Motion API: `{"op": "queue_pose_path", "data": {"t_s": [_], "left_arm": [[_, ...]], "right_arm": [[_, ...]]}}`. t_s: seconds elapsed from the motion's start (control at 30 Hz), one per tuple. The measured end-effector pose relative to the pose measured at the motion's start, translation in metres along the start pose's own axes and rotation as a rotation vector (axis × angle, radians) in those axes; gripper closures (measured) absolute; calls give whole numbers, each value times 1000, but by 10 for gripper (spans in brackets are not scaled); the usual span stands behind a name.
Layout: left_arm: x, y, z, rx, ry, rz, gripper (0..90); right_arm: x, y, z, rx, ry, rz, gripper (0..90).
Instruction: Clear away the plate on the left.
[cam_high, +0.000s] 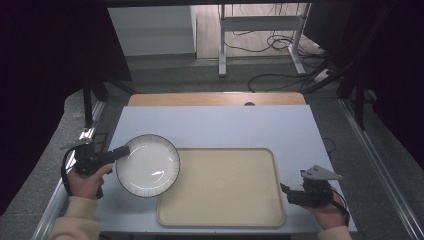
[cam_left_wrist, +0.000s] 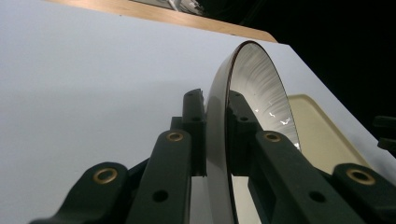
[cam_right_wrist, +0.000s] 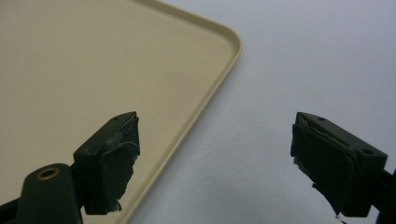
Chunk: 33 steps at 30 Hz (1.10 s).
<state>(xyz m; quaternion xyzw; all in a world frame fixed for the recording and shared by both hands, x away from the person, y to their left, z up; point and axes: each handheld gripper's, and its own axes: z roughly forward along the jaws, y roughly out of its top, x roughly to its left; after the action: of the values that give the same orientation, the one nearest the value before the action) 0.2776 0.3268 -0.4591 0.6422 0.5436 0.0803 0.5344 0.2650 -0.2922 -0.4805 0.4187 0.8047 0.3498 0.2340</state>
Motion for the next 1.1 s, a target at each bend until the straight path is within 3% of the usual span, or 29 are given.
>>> {"op": "queue_pose_path", "data": {"t_s": [0.53,1.1], "left_arm": [[-11,1,7,-2,-41,0,813],[-16,1,11,7,-43,18,809]], "right_arm": [[0,-1,1,12,1,-8,162],[0,-1,3,22,-4,-16,162]]}}
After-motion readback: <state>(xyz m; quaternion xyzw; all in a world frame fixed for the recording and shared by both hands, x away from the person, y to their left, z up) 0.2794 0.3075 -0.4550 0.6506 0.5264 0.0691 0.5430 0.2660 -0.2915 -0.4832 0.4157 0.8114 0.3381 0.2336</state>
